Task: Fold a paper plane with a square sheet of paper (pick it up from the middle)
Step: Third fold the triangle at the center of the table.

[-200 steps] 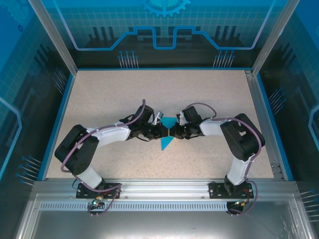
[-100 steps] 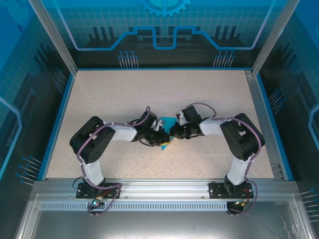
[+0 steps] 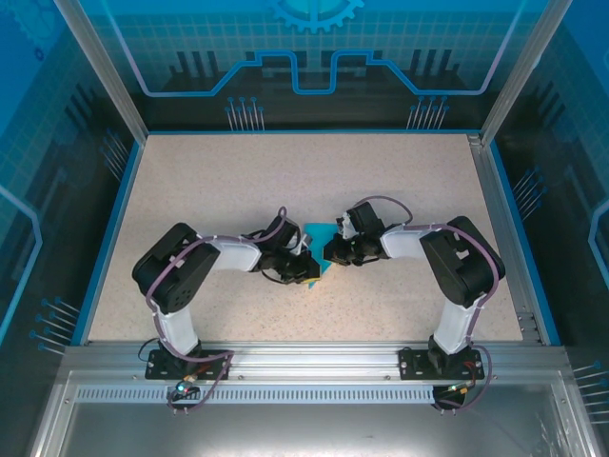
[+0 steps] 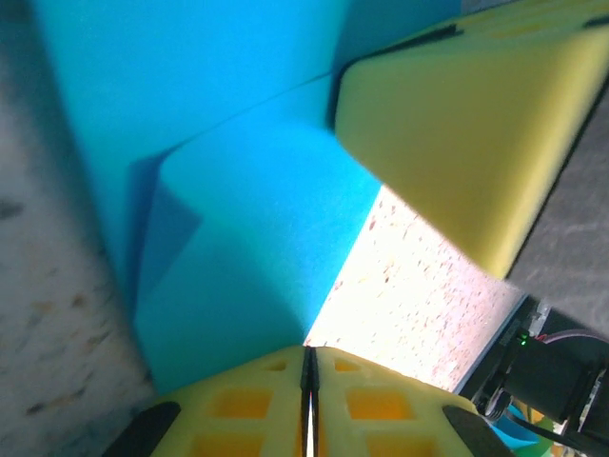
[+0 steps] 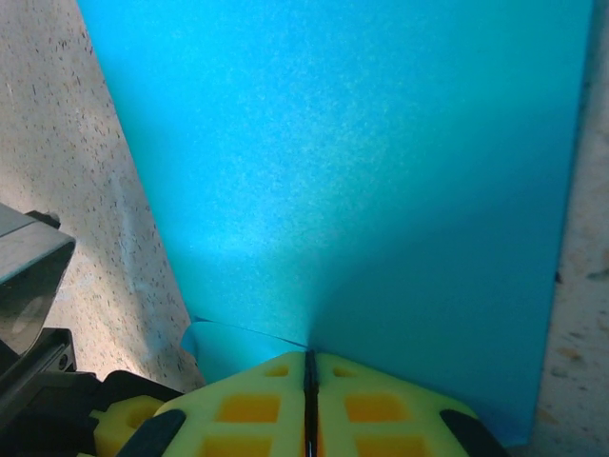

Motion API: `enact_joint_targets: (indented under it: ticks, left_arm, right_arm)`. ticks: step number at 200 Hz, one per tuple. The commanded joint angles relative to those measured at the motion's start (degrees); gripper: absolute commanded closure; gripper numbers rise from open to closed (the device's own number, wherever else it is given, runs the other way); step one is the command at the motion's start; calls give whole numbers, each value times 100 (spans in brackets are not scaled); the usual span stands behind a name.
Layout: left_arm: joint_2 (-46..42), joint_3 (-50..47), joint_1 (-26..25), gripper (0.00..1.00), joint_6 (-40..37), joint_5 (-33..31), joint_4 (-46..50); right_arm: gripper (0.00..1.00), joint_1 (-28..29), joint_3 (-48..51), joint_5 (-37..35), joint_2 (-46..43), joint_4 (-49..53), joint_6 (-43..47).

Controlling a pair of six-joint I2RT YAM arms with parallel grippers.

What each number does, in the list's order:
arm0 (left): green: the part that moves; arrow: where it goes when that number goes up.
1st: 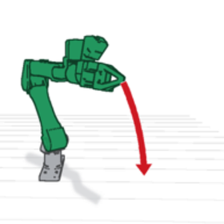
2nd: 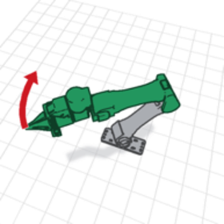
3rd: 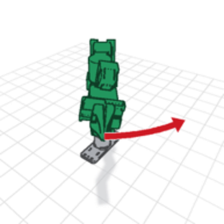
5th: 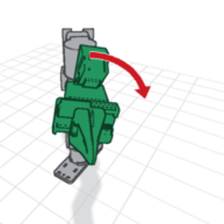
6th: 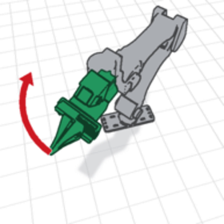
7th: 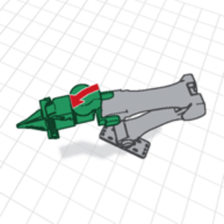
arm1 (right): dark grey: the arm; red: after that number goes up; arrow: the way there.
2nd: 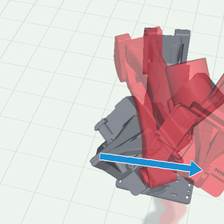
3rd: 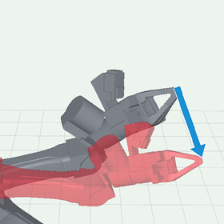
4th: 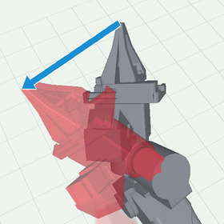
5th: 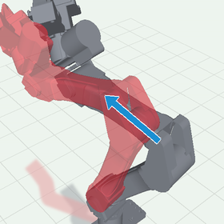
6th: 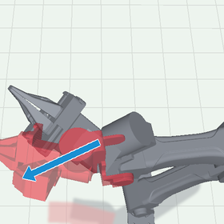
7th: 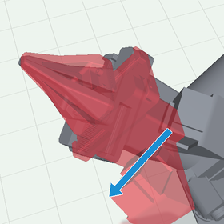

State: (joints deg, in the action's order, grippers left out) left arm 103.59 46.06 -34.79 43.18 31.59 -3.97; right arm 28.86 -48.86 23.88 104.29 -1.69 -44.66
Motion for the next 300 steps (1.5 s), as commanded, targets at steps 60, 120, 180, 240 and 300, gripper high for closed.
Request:
enact_joint_targets:
  ticks: [60,120,180,240,300]
  left_arm:
    - [-796,-508,-47,85,-669,-103,1356]
    - [-1237,-126,-49,83,-425,-229,991]
    - [-406,423,-38,83,-136,-402,418]
    - [79,393,-41,89,-231,-1147,754]
    - [94,241,-38,92,-521,-1410,1005]
  right_arm:
    - [89,29,84,-498,180,442,118]
    - [88,40,88,-430,161,374,37]
    - [88,41,-10,-354,175,358,-5]
    - [87,-25,-119,-208,-5,519,170]
    - [86,-60,16,-63,-829,260,283]
